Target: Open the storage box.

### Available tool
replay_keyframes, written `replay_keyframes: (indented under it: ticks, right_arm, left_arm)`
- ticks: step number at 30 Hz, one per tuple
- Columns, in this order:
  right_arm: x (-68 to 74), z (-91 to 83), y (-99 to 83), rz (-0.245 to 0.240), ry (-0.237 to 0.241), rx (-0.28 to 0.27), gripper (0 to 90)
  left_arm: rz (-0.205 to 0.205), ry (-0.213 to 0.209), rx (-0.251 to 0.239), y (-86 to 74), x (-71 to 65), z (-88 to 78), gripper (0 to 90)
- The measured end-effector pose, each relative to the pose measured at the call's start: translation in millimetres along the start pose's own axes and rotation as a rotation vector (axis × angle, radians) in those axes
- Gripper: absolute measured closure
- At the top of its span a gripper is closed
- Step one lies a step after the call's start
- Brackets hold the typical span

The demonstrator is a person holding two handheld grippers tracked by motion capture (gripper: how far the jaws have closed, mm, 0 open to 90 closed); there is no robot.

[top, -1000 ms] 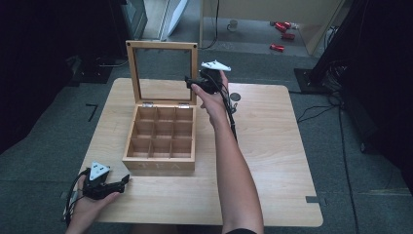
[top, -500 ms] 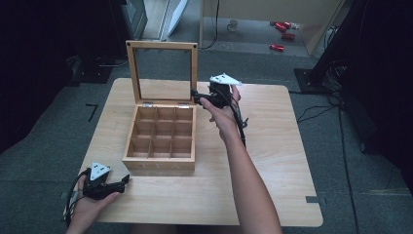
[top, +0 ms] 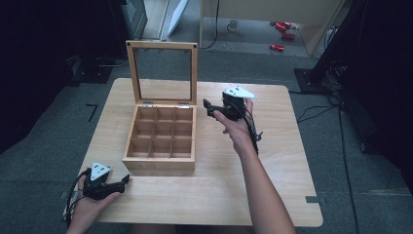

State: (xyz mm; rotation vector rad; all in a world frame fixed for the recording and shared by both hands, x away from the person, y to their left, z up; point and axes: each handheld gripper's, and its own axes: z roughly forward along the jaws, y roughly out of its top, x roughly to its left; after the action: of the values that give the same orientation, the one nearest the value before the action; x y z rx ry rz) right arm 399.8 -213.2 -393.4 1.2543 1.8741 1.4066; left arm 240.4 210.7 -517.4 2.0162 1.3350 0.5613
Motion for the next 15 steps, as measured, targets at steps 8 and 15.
replay_keyframes:
  ticks: [8,15]
  right_arm:
    - [-8.0,-32.8,-15.6,0.016,0.008,-0.009,16.1]
    - [-13.5,-54.7,-33.0,0.013,-0.003,0.016,14.6]
  left_arm:
    - [0.004,0.004,0.002,0.1,-0.4,0.0,18.1]
    - [0.004,0.007,0.002,0.0,-0.7,0.0,18.1]
